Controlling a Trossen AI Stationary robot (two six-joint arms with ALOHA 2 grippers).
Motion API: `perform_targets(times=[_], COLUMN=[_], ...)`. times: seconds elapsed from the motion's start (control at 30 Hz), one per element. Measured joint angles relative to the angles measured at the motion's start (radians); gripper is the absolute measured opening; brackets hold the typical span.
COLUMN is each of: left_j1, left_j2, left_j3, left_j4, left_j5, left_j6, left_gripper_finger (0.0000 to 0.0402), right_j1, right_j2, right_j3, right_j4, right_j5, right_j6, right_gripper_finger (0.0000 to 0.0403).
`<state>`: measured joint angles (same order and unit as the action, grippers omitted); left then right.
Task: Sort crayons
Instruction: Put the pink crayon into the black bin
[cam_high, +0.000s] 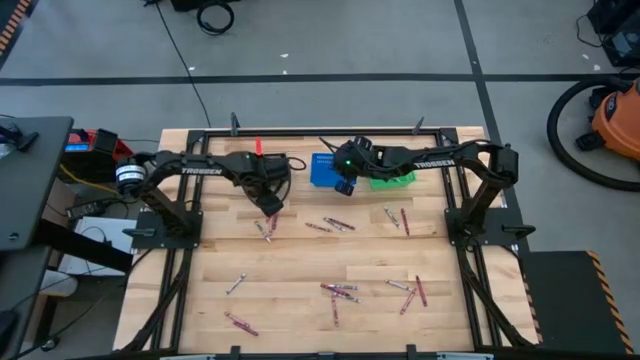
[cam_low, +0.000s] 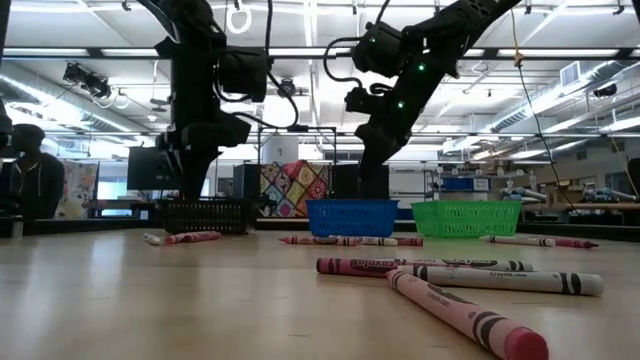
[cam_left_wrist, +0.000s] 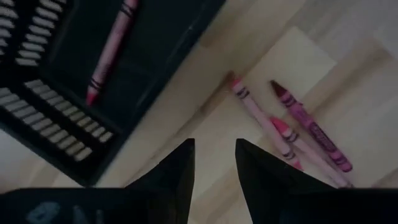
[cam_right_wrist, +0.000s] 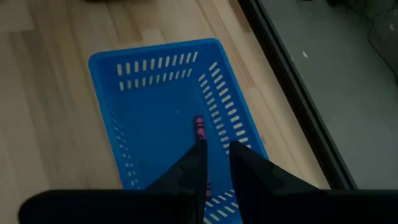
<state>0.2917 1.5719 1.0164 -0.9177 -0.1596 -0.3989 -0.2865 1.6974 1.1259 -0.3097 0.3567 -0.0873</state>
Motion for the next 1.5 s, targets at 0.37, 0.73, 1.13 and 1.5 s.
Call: perform_targets(times=[0.37,0.73,1.13,1.5], left_j1=[-0.065,-0.083,-0.062,-0.028], left_j2=[0.0,0.01,0.13,0.148], left_j3=[-0.01,-0.01,-0.01,-0.01], left_j4=[0.045,0.166,0.173,0.17], left_j5=[0.041,0.04,0.025,0.014], left_j6=[-0.21,-0.263,-0.225,-0.228], left_gripper_finger=[0.0125,0.0125,0.0125,0.0125], right_j1=[0.006,0.011,0.024,0.05], right_j2=[0.0,0.0,0.0,0.0], right_j3=[0.0,0.0,0.0,0.0], right_j4=[-0.001,-0.001,-0.021,-0.025], right_j5=[-0.001,0.001,-0.008,-0.01], right_j6=[0.013,0.033,0.044,0.043], right_gripper_finger=[0.0075,0.0075,0.0075,0.0075])
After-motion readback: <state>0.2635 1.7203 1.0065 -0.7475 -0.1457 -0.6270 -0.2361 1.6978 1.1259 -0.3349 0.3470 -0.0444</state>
